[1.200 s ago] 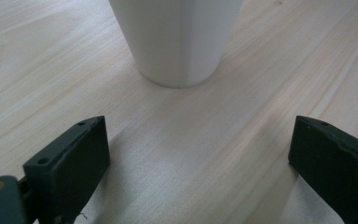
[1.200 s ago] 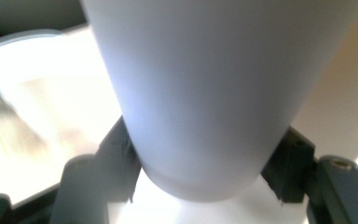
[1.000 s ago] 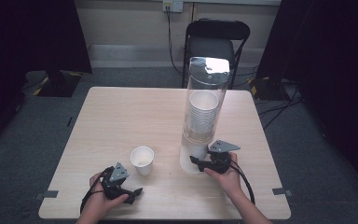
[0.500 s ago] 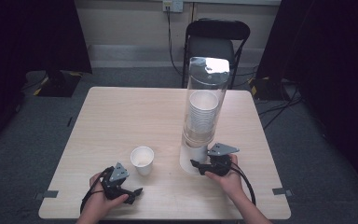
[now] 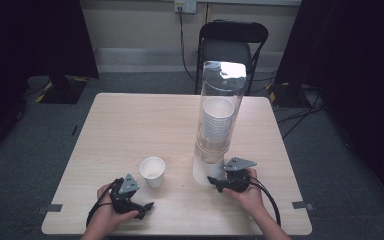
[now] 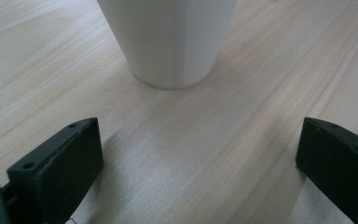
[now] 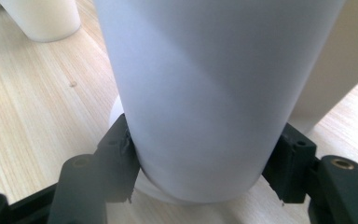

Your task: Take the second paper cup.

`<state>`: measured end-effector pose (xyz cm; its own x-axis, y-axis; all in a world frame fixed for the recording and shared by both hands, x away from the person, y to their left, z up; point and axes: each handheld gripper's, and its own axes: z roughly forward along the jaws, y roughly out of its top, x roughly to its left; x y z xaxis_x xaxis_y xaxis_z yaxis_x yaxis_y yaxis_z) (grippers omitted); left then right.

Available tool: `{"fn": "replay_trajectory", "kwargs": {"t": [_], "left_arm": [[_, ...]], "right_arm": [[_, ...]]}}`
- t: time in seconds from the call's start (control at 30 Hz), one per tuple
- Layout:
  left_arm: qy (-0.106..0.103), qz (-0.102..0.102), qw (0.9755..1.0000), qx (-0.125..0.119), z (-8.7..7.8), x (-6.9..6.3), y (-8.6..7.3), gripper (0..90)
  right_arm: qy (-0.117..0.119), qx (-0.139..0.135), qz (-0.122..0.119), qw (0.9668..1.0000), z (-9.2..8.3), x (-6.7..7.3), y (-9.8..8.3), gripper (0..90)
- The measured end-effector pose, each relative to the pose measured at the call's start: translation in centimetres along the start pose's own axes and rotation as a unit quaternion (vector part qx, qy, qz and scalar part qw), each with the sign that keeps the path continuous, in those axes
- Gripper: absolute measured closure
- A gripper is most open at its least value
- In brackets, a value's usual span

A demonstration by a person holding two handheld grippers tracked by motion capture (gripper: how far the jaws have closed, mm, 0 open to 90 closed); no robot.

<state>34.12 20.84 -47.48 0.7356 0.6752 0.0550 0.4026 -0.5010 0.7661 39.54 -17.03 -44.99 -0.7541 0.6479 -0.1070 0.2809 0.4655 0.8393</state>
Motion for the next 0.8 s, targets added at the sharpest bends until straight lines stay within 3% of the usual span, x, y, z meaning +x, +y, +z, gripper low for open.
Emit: {"fn": "replay_trajectory", "kwargs": {"t": [0.37,0.43,0.5,0.53,0.8], "left_arm": [[0.0,0.003,1.0,-0.003,-0.1,0.3,0.0,4.4],[0.0,-0.012,0.9999,-0.004,-0.3,0.5,0.1,8.4],[0.0,-0.014,0.9999,-0.006,-0.4,0.6,0.2,17.3],[-0.007,-0.026,0.9996,-0.012,-0.5,0.7,0.3,18.1],[-0.023,-0.028,0.9991,-0.021,-1.0,0.7,0.8,16.2]], "right_arm": [[0.022,0.02,-0.016,0.9994,0.3,0.9,-0.2,36.5],[0.031,0.021,-0.022,0.9991,0.4,1.3,-0.1,36.5],[0.035,0.021,-0.023,0.9989,0.4,1.5,-0.1,36.6],[0.04,0.02,-0.028,0.9986,0.5,1.8,-0.1,36.5],[0.07,0.02,-0.052,0.996,1.0,3.7,0.3,36.5]]}}
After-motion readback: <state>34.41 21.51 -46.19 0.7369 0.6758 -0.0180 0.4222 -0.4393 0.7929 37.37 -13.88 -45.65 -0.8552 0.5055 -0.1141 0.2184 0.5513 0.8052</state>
